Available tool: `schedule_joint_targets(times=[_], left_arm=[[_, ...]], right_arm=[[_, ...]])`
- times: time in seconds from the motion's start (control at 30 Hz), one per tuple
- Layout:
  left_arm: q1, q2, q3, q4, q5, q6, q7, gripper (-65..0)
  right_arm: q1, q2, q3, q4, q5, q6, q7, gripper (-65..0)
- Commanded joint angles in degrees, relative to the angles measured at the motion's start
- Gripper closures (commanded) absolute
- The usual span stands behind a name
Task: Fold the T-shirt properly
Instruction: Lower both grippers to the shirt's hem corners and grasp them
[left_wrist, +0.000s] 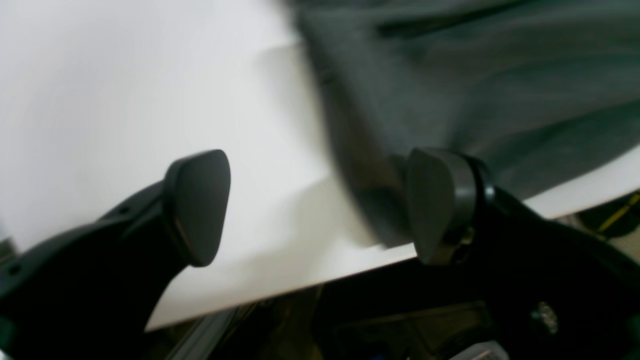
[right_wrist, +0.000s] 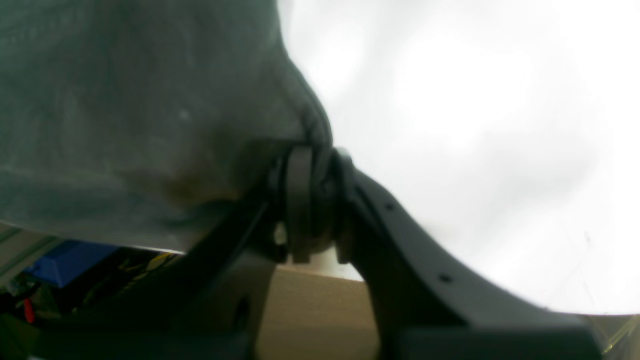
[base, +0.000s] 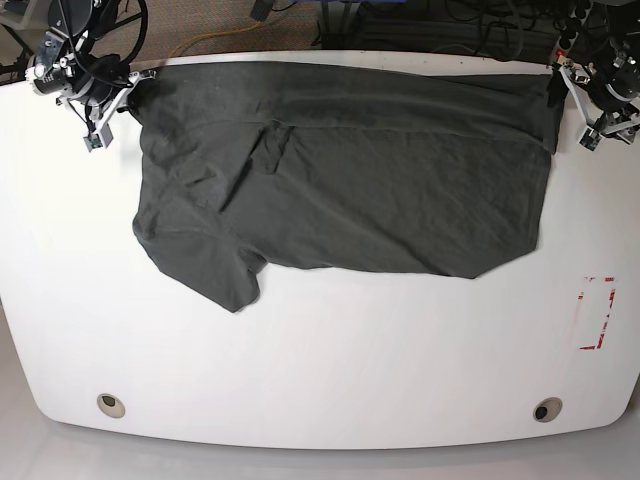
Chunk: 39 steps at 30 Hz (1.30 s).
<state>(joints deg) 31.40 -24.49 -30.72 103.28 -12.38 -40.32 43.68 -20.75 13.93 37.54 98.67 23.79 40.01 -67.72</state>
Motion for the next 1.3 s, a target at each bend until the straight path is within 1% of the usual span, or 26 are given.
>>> schedule_joint_targets(times=[0.0, 0.07, 0.17, 0.2, 0.23, 0.27, 0.3, 0.43, 0.5, 0.53, 0.57, 0.63, 0.73, 0.9, 1.0, 1.1, 1.27], left_arm=[[-0.1, -1.0, -0.7, 3.9, -2.1, 0.3, -0.7, -51.1], [-0.1, -1.1, -0.7, 5.3, -4.3, 0.3, 0.4, -51.1], [-0.4, -1.2, -0.8, 6.1, -7.6, 0.3, 4.7, -51.1], [-1.2, -1.2, -1.1, 6.4, -8.8, 0.3, 5.9, -51.1], [-2.1, -1.1, -1.4, 6.4, -9.6, 0.3, 6.6, -51.1], [-3.0, -1.0, -1.6, 6.4, -10.0, 0.3, 7.2, -51.1], [-4.0, -1.0, -1.7, 6.3, -10.4, 0.3, 7.8, -51.1], [-7.3, -0.6, -1.9, 6.0, -10.5, 0.3, 9.6, -51.1], [-8.3, 0.4, -1.9, 6.0, -10.4, 0.3, 10.3, -51.1], [-9.1, 0.7, -1.9, 6.0, -10.0, 0.3, 10.6, -51.1], [-9.8, 0.9, -1.8, 6.0, -9.2, 0.3, 10.9, -51.1], [-11.0, 1.1, -1.6, 5.9, -7.8, 0.3, 11.2, -51.1], [-13.3, 2.6, -1.5, 5.5, -6.3, 0.3, 11.0, -51.1], [-18.2, 4.8, -1.5, 2.7, -2.3, 0.3, 11.0, -51.1], [-21.9, 7.1, -1.5, 0.8, 1.7, 0.3, 10.9, -51.1], [-26.0, 9.2, -1.5, -1.4, 5.4, 0.3, 10.8, -51.1], [-31.8, 11.7, -1.7, -4.3, 8.4, 0.3, 10.7, -51.1]], right_arm=[[0.0, 0.4, 0.2, 1.0, 0.1, 0.0, 0.1, -5.7], [0.1, 0.3, 0.2, 1.0, 0.1, 0.0, 0.1, -5.7], [0.3, 0.3, 0.2, 1.0, 0.2, 0.0, 0.1, -5.7], [0.3, 0.3, 0.2, 1.0, 0.2, 0.0, 0.1, -6.2], [0.3, 0.3, 0.2, 1.1, 0.2, 0.0, 0.1, -8.1], [0.3, 0.3, 0.2, 1.4, 0.2, 0.0, 0.1, -10.6], [0.4, 0.3, 0.3, 2.4, 0.2, 0.0, 0.1, -14.9], [0.2, 0.2, 0.4, 6.7, 0.2, 0.0, 0.1, -34.6], [0.3, 0.2, 0.6, 7.8, 0.2, 0.0, 0.1, -42.5], [0.3, 0.2, 1.4, 8.4, 0.2, 0.0, 0.1, -46.0], [0.4, 0.2, 2.3, 9.1, 0.2, 0.0, 0.1, -47.6], [1.5, 0.1, 3.3, 9.4, 0.2, 0.0, 0.1, -47.6], [4.3, 0.2, 3.7, 8.5, -0.4, 0.0, 0.1, -47.4], [10.7, 0.7, 3.8, 2.6, -0.4, 0.0, 0.1, -47.4], [15.7, 1.0, 3.6, -2.1, -0.4, 0.0, 0.1, -47.4], [20.7, 2.3, 3.3, -7.0, -0.5, 0.0, 0.1, -47.4], [28.9, 4.4, -0.3, -15.7, -1.4, 0.0, 1.0, -47.4]])
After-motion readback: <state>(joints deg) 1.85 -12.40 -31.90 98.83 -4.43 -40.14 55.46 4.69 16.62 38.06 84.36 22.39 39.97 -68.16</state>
